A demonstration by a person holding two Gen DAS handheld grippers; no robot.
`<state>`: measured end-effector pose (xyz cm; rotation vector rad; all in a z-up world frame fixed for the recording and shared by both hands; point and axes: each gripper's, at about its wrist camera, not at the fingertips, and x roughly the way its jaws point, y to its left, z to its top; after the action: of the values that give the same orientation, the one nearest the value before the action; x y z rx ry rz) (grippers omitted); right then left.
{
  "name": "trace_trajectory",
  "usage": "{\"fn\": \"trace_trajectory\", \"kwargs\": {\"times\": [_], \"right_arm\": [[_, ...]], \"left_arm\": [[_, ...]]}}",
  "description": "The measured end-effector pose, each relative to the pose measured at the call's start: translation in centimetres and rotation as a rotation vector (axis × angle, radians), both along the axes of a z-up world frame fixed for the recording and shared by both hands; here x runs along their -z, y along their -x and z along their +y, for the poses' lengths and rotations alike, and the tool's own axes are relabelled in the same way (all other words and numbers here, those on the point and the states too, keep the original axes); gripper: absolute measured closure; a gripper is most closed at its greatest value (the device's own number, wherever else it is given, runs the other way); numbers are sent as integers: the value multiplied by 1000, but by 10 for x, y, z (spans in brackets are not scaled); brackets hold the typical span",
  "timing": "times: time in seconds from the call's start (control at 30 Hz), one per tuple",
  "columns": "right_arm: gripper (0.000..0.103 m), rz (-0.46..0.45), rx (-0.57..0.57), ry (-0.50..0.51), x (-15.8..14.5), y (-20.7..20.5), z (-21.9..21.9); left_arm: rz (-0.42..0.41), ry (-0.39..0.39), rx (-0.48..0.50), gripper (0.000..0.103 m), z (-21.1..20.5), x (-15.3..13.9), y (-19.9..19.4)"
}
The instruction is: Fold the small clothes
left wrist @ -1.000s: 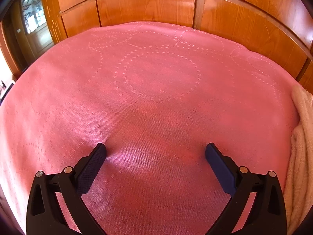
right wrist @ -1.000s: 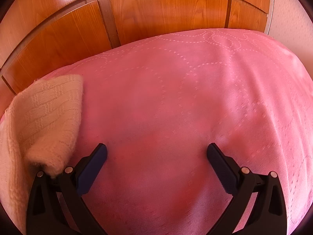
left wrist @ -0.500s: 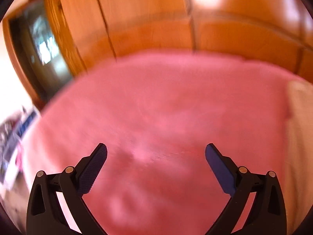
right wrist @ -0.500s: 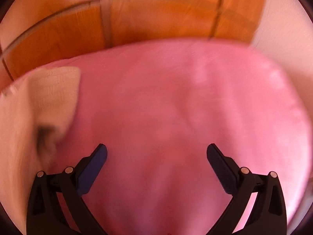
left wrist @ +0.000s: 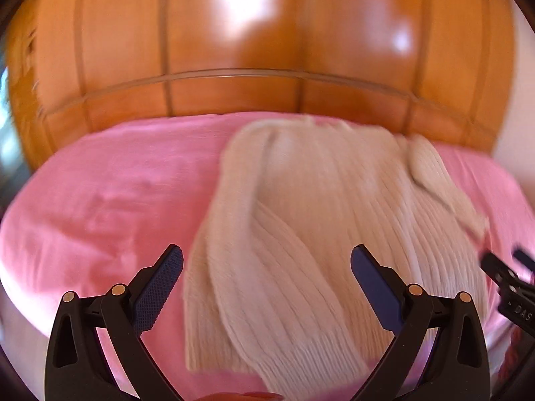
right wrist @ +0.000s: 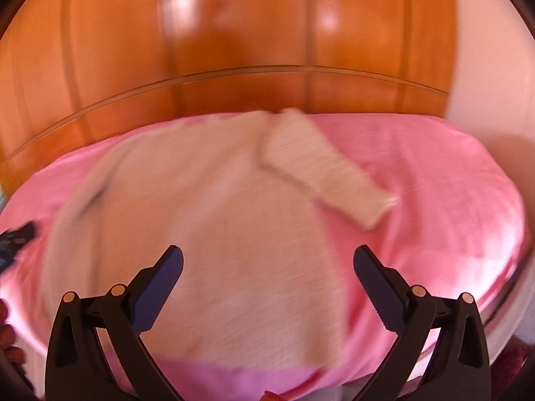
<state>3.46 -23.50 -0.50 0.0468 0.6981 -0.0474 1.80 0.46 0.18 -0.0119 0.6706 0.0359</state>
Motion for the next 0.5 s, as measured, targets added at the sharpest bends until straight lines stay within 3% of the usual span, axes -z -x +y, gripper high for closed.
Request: {"fn": "trace_trajectory", "kwargs": {"times": [0.07,0.2,0.5], "right_arm": [[2,-15,-43,9,1,4,19],[2,-10,-34,34,12,7,36],[2,42,22,9,15,4,17]], "left_arm": [[-4,-48,16,4,-12,2,8],[-6,-31,5,4,-8,4,17],[52,5,-7,4,-4,11,18]]}}
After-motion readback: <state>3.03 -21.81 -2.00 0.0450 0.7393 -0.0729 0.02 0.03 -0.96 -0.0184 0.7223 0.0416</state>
